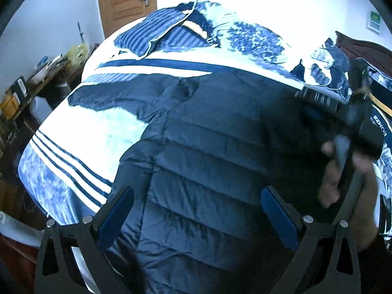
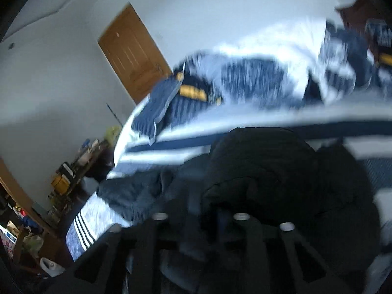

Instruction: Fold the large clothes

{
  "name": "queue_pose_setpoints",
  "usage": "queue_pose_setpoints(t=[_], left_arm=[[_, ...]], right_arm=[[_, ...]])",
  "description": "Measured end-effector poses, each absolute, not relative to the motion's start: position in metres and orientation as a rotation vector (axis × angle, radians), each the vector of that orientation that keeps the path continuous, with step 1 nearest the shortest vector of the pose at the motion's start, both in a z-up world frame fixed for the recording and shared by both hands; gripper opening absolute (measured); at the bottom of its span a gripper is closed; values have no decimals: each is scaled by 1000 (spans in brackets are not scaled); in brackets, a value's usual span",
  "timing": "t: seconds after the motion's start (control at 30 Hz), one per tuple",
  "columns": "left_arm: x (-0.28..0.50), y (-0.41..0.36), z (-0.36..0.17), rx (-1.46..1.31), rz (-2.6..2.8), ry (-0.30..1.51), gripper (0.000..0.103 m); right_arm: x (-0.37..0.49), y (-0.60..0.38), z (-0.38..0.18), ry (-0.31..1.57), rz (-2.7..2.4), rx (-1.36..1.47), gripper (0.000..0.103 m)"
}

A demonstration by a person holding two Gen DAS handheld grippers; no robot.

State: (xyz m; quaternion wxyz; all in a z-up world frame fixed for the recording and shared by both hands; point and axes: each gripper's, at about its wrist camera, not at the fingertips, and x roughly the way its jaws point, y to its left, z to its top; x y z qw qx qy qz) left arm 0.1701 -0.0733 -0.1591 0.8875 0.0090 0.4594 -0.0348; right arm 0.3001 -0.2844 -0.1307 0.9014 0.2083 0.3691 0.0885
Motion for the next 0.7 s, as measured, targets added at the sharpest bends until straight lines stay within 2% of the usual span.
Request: queue_pose_setpoints(t=[0.03,0.17,0.3,0.37,0.47,0.57,0.7], left_arm=[[171,-71,-161,13,-67,960,103],[175,-77,-163,-16,-84,952,103],[192,-115,-162,23,-129,942,103],[204,-143,-162,91,-159,914,103],[227,-195,-170,252,-181,837,103],[257,-244,-187,366,-187,817,103],[294,-305,-220,612,-154,753,103]], right_arm=[[297,-283,-143,797,184,435,77],[271,-311,-161,825,231,586,77],[217,-386,-134,645,169,731,86],[206,-417,-133,624,92,720,87],[200,-458,-161,686,-52,707,87],[181,-492,-198,704,-94,886,87],[163,-519,-209,719,-71,1123,87]])
